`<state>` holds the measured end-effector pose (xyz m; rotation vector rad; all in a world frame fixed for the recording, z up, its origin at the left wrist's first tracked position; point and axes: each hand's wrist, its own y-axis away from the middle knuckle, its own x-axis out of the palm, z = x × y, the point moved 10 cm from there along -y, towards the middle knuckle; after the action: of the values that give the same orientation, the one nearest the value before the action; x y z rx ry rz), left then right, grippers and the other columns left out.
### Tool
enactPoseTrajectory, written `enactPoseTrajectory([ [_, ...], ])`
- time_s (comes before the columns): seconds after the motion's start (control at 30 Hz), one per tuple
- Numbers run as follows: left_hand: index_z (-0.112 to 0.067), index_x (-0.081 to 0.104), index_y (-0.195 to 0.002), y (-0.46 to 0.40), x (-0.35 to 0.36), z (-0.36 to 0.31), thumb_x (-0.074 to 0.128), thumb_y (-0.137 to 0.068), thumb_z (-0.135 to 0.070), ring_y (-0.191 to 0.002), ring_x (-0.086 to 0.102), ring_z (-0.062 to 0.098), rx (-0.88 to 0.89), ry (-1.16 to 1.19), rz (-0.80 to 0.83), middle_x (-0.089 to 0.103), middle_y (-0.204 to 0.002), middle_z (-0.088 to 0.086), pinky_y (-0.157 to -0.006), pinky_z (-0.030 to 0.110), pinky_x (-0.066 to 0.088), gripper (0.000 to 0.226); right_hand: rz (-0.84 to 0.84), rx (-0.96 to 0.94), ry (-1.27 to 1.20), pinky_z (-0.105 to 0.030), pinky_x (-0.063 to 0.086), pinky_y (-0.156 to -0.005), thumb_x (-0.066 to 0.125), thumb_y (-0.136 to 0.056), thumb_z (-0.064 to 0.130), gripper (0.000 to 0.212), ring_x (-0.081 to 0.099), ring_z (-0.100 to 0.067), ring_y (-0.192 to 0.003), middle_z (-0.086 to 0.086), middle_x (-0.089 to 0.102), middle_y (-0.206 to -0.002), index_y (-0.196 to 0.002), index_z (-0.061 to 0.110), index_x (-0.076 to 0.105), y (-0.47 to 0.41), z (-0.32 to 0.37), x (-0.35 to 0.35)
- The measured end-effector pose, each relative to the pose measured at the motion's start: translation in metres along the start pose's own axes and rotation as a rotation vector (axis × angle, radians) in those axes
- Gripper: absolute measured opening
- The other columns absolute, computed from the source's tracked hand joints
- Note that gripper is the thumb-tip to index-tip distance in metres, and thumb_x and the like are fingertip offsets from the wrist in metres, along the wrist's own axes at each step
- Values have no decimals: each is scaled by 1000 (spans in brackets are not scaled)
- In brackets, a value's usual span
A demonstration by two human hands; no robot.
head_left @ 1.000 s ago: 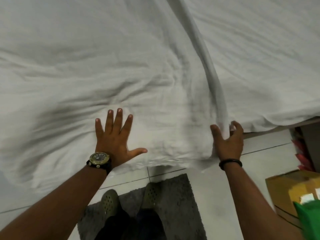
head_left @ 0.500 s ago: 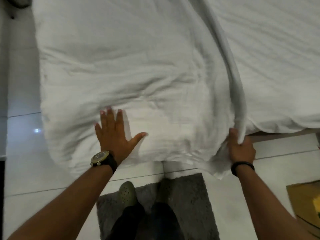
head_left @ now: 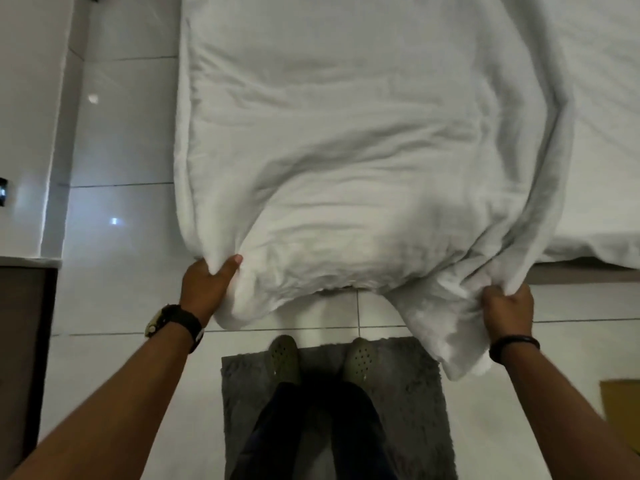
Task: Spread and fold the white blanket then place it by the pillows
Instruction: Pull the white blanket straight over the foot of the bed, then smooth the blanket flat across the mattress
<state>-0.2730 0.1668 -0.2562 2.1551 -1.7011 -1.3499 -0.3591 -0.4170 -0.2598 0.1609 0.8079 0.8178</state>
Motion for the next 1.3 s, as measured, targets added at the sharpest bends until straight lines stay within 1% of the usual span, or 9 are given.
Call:
enactPoseTrajectory([
  [0.2, -10, 68, -112, 18, -61, 84, 58, -49, -90, -102, 65, 37, -98, -236, -101, 70, -112, 18, -86, 42, 51, 102, 16, 129, 562, -43, 47, -76, 54, -89, 17, 36, 57, -42, -95, -28, 59, -114, -124, 10, 49, -11, -30, -64],
  [0.4, -8, 38, -135, 33, -65, 76, 71, -49, -80, -109, 55, 45, -135, -347, -191, 53, -131, 26, -89, 56, 49, 116, -125, 39, 589, -55, 44, -97, 59, -85, 22, 52, 48, -46, -118, -27, 48, -131, -134, 10, 44, 36, -4, -41],
  [0.63, -10, 33, -151, 51, 62, -112, 55, -93, -45, -148, 21, 40, 806, -718, -173, 24, -160, 22, -113, 55, 28, 71, 166, -891, 463, -51, 33, -112, 51, -93, 22, 46, 38, -42, -136, -23, 50, -140, -136, 3, 52, 118, 205, 157],
  [0.77, -14, 33, -153, 22, 127, -171, 27, -94, -52, -149, 18, 38, 899, -839, -110, 22, -162, 17, -118, 56, 16, 70, 314, -1044, 661, -53, 21, -115, 38, -100, 33, 45, 24, -31, -146, -9, 37, -154, -144, 22, 44, 120, 229, 245],
  [0.87, -23, 21, -156, -13, 128, -154, 25, -90, -70, -152, 7, 33, 900, -954, -144, 10, -165, 8, -119, 56, 1, 81, 196, -912, 935, -52, -3, -117, 31, -98, 56, 59, 3, -23, -150, 2, 11, -163, -152, 33, 23, 18, 191, 206],
  [1.0, -29, 9, -157, -26, 124, -138, 24, -83, -84, -153, 1, 29, 877, -1002, -145, -2, -166, 2, -119, 58, 0, 94, 58, -594, 1023, -48, 5, -120, 13, -89, 72, 85, 6, -32, -149, -12, 5, -163, -155, 20, 13, -104, 148, 81],
  [1.13, -27, -14, -155, -15, 125, -134, 0, -74, -90, -151, -15, 30, 680, -1063, 0, -22, -162, 5, -118, 60, -4, 104, 139, -363, 988, -51, 1, -119, 22, -95, 65, 82, -6, -30, -149, -15, -9, -162, -155, 13, 1, -88, 141, 84],
  [1.2, -28, -29, -148, -4, 122, -145, -9, -68, -90, -150, -19, 31, 661, -1134, 79, -32, -159, 4, -118, 59, -5, 103, 214, -376, 910, -51, 0, -119, 27, -97, 60, 78, -9, -26, -149, -12, -10, -163, -156, 16, 2, -52, 157, 104],
  [1.3, -21, -14, -155, 11, 122, -189, -5, -79, -80, -152, -8, 32, 769, -1088, 75, -19, -163, 7, -119, 57, 1, 96, 265, -654, 837, -47, 3, -119, 29, -101, 51, 66, -4, -25, -150, -10, -2, -163, -155, 19, 8, 3, 215, 155],
])
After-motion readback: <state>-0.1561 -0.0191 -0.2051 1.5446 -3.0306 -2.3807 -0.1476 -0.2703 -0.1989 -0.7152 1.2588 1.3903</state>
